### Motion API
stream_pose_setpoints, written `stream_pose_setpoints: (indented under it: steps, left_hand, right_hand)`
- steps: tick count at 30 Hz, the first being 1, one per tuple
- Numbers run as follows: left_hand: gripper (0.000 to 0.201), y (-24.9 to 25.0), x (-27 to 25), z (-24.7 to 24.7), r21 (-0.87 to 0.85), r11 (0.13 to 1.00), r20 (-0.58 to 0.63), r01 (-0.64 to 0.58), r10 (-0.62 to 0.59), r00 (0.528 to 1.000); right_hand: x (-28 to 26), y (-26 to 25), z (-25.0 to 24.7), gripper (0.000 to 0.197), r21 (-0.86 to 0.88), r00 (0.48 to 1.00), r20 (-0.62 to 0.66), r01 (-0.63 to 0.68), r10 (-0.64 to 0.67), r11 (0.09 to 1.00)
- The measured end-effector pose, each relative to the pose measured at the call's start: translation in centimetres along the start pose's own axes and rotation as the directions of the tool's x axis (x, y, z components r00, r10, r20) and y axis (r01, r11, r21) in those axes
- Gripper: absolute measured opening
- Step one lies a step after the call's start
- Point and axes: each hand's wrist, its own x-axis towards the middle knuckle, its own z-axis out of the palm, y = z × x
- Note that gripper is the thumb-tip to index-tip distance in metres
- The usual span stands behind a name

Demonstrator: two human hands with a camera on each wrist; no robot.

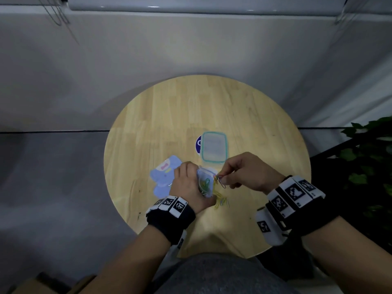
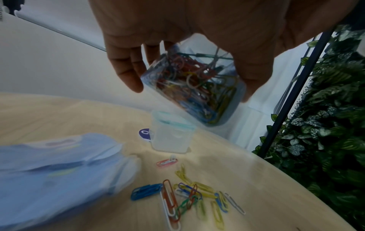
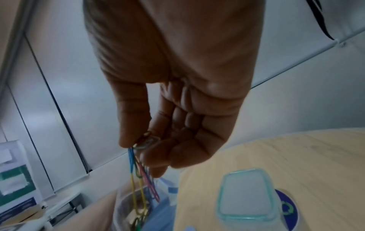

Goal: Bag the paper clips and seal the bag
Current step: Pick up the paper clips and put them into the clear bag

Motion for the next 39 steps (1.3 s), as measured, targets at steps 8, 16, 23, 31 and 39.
stream_pose_setpoints:
  steps: [8,16,23,31,39]
  left_hand:
    - [0.078,1.2,-1.0,-0.6,-0.067,0.997,-0.056,-0.035,0.031,0.998]
    - [0.077,1.2,-1.4,-0.6,-0.059,0.998,-0.059,-0.027,0.024,0.998]
    - [0.068,1.7,-1.3,-0.4,-0.034,0.997,-0.113,-0.068,0.063,0.992]
    - [0.058,1.6,-1.4,-1.0,-0.127,0.991,-0.117,-0.030,0.015,0.993]
    - [0.066,1.3,-1.5,-1.0,-0.148,0.989,-0.110,-0.004,-0.012,0.994]
  right_hand:
    - [1.1,0.4,1.7,0.008,0.175,0.994,-0.111,-0.003,0.023,0.985]
    - [0.8,0.9,2.7,0.007,0.070,0.975,-0.221,-0.006,0.021,0.998]
    - [0.5,0.4,4.3,0.015,-0.401,0.934,-0.309,0.040,-0.177,0.915]
    - [-0.1,0.9,6.0,0.021,-0.546,0.954,0.014,0.258,-0.300,0.797]
    - [-0.3,1.2,6.3,0.018,-0.515,0.908,-0.209,0.215,-0.364,0.830]
